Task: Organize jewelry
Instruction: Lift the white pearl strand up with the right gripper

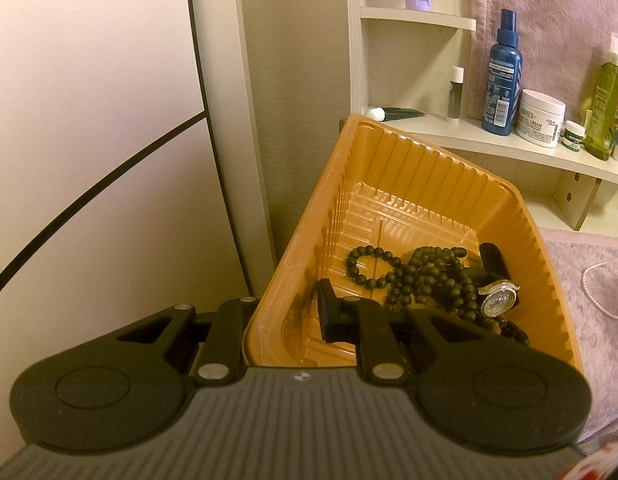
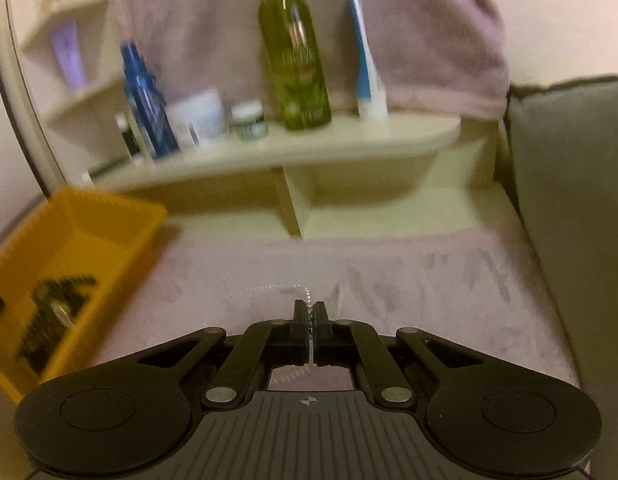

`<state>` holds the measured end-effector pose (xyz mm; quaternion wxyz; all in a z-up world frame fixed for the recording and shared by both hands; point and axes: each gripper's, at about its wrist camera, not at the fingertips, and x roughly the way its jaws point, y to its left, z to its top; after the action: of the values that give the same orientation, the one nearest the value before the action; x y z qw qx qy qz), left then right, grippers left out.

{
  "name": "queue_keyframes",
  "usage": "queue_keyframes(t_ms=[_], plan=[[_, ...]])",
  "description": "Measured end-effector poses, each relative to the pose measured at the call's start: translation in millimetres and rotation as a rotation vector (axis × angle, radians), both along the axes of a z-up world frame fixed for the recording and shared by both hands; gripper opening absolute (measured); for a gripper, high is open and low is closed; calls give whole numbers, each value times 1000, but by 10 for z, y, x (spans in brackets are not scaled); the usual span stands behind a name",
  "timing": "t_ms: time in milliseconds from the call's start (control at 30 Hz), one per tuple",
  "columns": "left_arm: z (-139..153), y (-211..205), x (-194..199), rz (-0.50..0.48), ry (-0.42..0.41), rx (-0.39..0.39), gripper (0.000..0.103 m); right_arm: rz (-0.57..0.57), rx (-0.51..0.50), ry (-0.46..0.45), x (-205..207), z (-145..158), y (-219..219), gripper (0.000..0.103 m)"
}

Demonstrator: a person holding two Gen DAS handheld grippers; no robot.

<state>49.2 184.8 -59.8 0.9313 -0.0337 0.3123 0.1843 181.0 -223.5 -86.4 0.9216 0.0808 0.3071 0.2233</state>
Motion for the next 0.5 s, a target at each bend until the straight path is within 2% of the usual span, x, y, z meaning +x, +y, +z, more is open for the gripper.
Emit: queue_keyframes(t_ms=[200, 500], plan=[[2, 3, 2, 1, -1, -3, 16, 34, 63, -86, -57, 470, -9, 2], [6, 6, 7, 1, -2, -5, 16, 145, 164, -201, -191, 1142, 158, 2]])
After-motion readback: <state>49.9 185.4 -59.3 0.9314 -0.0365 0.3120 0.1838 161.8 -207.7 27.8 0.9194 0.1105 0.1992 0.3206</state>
